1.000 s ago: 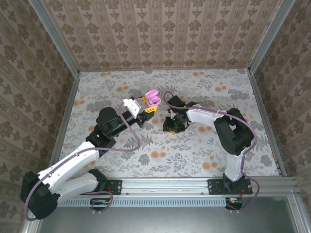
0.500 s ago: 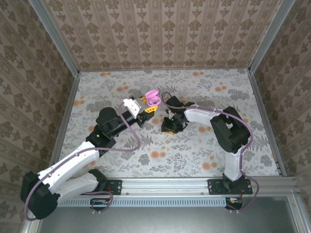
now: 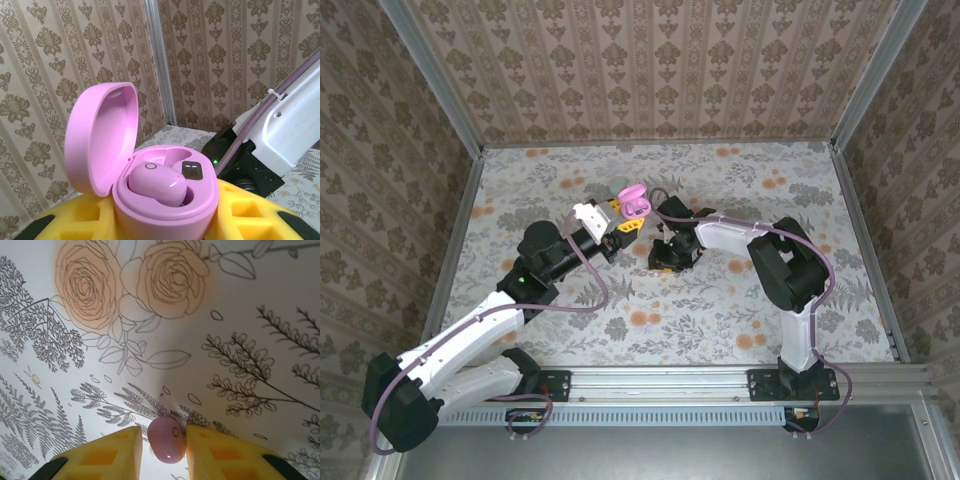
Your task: Insert wireless bluetooth earbuds into charging case
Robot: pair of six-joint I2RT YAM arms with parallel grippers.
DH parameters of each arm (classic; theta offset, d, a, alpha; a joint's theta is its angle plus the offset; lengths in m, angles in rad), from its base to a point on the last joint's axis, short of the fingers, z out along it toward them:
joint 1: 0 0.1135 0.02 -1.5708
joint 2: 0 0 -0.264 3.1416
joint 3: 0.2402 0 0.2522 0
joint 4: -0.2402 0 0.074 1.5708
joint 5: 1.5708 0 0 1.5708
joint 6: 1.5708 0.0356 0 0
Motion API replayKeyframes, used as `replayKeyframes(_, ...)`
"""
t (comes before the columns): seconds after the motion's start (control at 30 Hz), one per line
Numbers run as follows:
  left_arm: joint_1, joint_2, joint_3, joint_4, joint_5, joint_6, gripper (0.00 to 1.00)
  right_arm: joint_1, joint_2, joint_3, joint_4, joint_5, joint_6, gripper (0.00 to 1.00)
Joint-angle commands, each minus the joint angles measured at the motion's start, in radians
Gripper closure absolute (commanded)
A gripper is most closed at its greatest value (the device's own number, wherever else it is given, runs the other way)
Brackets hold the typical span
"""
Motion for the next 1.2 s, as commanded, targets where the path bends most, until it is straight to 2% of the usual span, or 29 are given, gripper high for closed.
replayKeyframes(0.0, -0.008, -0.010, 0.017, 0.019, 0.000, 0.018, 0.69, 0.009, 0.024, 0.028, -0.019, -0.009, 0.011, 0.68)
replayKeyframes(0.73, -0.008, -0.003, 0.019, 0.019, 0.000, 0.015, 0.69, 0.022, 0.074, 0.072, -0.046, -0.007, -0.005, 0.69)
replayKeyframes(1.17, -0.007, -0.002, 0.022, 0.021, -0.004, 0.016, 0.69, 0.059, 0.080, 0.119, -0.174, 0.145, -0.044, 0.72)
